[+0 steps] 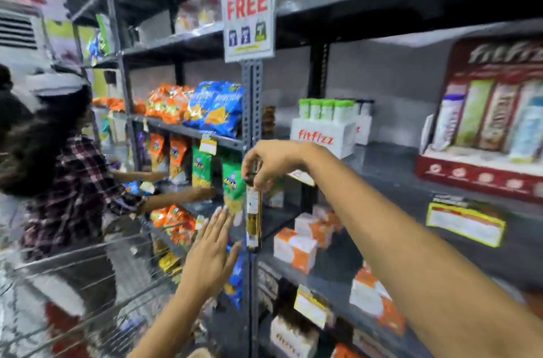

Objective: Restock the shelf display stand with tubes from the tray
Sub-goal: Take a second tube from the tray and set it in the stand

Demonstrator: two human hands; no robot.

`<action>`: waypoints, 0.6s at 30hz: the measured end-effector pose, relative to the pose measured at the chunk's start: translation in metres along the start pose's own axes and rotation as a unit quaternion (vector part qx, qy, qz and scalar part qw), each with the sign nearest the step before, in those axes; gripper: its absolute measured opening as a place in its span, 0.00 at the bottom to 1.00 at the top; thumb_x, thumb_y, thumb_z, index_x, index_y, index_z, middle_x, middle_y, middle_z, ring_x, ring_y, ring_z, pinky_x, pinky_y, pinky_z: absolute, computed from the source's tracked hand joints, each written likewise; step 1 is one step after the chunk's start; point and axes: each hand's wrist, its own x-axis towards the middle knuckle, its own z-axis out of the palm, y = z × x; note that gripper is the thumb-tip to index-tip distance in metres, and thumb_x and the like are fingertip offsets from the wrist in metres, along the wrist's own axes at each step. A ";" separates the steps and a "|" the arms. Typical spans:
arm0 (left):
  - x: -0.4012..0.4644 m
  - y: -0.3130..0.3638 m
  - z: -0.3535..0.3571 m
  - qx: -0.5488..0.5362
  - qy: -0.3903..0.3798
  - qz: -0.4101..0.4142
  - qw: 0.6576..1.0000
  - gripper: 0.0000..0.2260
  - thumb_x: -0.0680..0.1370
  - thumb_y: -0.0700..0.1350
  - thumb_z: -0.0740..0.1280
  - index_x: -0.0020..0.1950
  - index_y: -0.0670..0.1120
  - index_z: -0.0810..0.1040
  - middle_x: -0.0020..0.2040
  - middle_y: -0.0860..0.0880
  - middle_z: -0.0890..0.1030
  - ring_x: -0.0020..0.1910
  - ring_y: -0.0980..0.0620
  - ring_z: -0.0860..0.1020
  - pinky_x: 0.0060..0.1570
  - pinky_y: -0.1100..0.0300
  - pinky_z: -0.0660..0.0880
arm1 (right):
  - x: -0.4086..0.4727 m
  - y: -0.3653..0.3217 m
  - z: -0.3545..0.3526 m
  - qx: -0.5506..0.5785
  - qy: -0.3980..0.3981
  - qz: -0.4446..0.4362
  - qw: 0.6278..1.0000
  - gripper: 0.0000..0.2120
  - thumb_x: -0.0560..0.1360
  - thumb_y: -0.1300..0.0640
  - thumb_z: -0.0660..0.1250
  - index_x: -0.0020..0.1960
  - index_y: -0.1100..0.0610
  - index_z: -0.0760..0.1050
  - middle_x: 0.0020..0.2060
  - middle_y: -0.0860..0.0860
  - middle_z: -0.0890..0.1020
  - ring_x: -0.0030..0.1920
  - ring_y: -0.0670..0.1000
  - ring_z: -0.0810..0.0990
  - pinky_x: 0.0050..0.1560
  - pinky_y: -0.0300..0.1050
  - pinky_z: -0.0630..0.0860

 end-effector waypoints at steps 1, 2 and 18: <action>0.014 0.012 -0.001 -0.006 0.011 0.012 1.000 0.32 0.78 0.62 0.47 0.76 0.44 0.58 0.77 0.49 0.53 0.77 0.49 0.52 0.73 0.61 0.42 | -0.009 0.003 -0.015 0.012 0.015 0.010 1.000 0.13 0.70 0.67 0.71 0.55 0.66 0.78 0.26 0.45 0.80 0.22 0.36 0.77 0.28 0.31 0.76; 0.027 0.024 -0.001 -0.010 0.022 0.027 0.999 0.31 0.78 0.60 0.47 0.76 0.45 0.57 0.77 0.49 0.52 0.77 0.50 0.51 0.73 0.62 0.41 | -0.018 0.005 -0.027 0.020 0.027 0.016 0.999 0.12 0.70 0.66 0.72 0.54 0.65 0.78 0.27 0.46 0.80 0.22 0.37 0.78 0.30 0.33 0.79; 0.178 0.205 0.027 -0.095 0.046 0.224 0.969 0.29 0.79 0.56 0.46 0.77 0.45 0.51 0.78 0.49 0.50 0.77 0.51 0.49 0.76 0.54 0.46 | -0.167 0.059 -0.173 -0.112 0.137 0.176 0.968 0.13 0.75 0.62 0.68 0.58 0.64 0.79 0.40 0.53 0.82 0.28 0.41 0.79 0.35 0.36 0.77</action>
